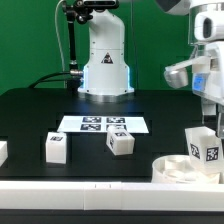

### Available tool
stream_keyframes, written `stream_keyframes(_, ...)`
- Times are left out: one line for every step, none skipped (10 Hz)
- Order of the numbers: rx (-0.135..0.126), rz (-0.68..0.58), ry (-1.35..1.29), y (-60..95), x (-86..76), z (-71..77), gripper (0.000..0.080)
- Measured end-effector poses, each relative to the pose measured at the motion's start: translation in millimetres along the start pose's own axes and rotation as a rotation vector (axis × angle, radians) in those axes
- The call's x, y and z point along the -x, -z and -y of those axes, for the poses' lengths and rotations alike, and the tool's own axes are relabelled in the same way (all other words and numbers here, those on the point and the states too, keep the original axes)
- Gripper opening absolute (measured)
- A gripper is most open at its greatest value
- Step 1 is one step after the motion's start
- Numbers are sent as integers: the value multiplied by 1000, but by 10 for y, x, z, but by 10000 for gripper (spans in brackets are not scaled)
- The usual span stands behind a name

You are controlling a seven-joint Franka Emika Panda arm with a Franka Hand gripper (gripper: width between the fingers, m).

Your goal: Assemble stool

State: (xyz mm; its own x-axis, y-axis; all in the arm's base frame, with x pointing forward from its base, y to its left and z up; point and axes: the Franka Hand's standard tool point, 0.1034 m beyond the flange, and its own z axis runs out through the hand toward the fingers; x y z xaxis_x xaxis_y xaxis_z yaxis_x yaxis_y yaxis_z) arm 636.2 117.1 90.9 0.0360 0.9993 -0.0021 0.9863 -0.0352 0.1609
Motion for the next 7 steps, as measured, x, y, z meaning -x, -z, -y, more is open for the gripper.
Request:
stream_keyframes(-7,18,90,-31,0,6,648)
stream_keyframes(-9,26,144,-59,10,7,648)
stream_keyframes(-13,29,183,-83,18,19,648)
stream_keyframes(-14,38,240,-100,23,29,648)
stream_keyframes(-15,38,237,-106,25,34,648)
stream_keyframes(-15,38,233,-106,30,33,525)
stream_keyframes(-16,38,232,-107,35,33,378)
